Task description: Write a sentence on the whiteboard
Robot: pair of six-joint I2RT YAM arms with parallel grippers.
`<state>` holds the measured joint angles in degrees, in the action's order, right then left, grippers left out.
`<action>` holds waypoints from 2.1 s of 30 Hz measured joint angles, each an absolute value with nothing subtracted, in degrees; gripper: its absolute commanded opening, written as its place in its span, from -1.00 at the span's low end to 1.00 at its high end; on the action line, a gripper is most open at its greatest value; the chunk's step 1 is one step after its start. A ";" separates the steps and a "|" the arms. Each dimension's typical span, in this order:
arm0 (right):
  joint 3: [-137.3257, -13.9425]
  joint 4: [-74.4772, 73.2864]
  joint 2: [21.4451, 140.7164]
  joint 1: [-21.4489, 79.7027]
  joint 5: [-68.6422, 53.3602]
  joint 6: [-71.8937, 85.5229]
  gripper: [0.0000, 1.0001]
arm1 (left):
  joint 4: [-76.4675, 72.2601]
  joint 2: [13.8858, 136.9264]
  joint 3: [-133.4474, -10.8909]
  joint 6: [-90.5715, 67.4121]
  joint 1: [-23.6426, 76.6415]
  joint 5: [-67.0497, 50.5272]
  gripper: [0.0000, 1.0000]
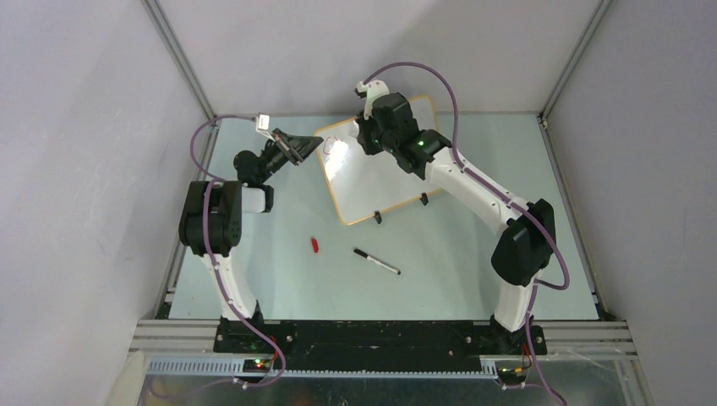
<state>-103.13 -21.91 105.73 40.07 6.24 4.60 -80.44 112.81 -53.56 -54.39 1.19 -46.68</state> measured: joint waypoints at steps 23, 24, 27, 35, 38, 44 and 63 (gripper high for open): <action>-102.96 -21.12 105.73 40.53 6.96 4.21 -1.00 | -79.66 112.51 -53.56 -53.91 1.26 -46.65 -1.00; -102.98 -21.12 105.73 40.53 7.07 4.21 -1.00 | -79.59 112.51 -53.56 -53.89 1.26 -46.65 -1.00; -102.96 -21.12 105.73 40.58 7.11 4.19 -1.00 | -79.57 112.49 -53.56 -53.89 1.26 -46.65 -1.00; -102.98 -21.12 105.82 40.93 7.09 3.95 -1.00 | -79.55 112.49 -53.56 -53.87 1.26 -46.65 -1.00; -102.98 -21.10 106.15 41.04 7.11 3.84 -1.00 | -79.55 112.49 -53.56 -53.87 1.26 -46.65 -1.00; -102.98 -21.12 107.18 41.08 7.14 3.79 -1.00 | -79.55 112.49 -53.56 -53.63 1.26 -46.65 -1.00; -103.00 -21.26 108.99 41.15 7.60 3.75 -1.00 | -79.37 112.49 -53.56 -53.49 1.26 -46.57 -1.00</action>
